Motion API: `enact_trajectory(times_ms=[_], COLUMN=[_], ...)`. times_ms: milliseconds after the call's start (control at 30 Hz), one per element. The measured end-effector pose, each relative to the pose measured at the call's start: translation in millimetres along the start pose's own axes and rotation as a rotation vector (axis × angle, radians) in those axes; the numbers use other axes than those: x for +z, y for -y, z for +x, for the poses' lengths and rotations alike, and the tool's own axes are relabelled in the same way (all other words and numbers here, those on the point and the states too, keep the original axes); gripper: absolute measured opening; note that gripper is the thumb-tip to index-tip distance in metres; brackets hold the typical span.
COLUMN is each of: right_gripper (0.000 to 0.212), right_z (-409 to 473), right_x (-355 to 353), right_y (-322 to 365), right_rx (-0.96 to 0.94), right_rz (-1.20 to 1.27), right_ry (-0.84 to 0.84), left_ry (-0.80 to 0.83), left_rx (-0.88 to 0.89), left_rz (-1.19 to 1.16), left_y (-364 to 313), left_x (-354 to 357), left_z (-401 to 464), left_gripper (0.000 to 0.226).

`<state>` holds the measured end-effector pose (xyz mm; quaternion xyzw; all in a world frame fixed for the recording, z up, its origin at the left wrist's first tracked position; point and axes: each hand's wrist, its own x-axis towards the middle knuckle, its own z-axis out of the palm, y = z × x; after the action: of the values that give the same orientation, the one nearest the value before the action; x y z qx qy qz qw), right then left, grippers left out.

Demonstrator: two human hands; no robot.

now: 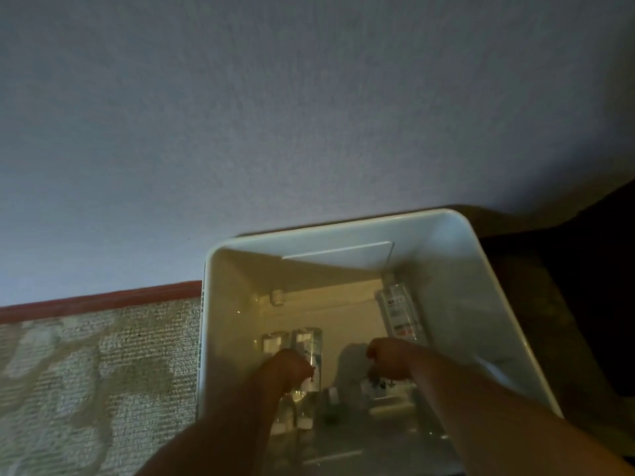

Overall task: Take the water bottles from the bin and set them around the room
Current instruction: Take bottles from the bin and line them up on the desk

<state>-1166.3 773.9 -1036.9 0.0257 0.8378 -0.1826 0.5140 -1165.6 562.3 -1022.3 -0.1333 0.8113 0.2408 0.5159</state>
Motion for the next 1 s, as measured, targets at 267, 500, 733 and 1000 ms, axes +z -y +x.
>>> enact_trajectory(times_ms=[267,500,733,1000], right_gripper=[0.073,0.090,0.064,0.047], right_z=[52.2,58.4,34.9,-12.1], right_x=[45.2,33.7,19.6,-20.1], right_y=[-34.1,-44.2,-48.0,5.0], right_rx=[-0.061,-0.081,-0.136,-0.176], right_rz=[-0.462,-0.255,0.265,0.869], right_ry=[0.056,0.106,-0.030,-0.323], left_ry=[-0.166,-0.179,-0.397,-0.597], left_rx=[-0.064,0.025,0.204,0.437], left_rz=[-0.082,0.076,-0.299,-0.573], left_y=[-2.8,-0.7,-12.5,-20.1], left_x=[60.4,57.7,-4.2,-72.4], left_z=[34.7,53.0,47.0,-38.7], left_gripper=[0.097,0.076,0.058,0.069])
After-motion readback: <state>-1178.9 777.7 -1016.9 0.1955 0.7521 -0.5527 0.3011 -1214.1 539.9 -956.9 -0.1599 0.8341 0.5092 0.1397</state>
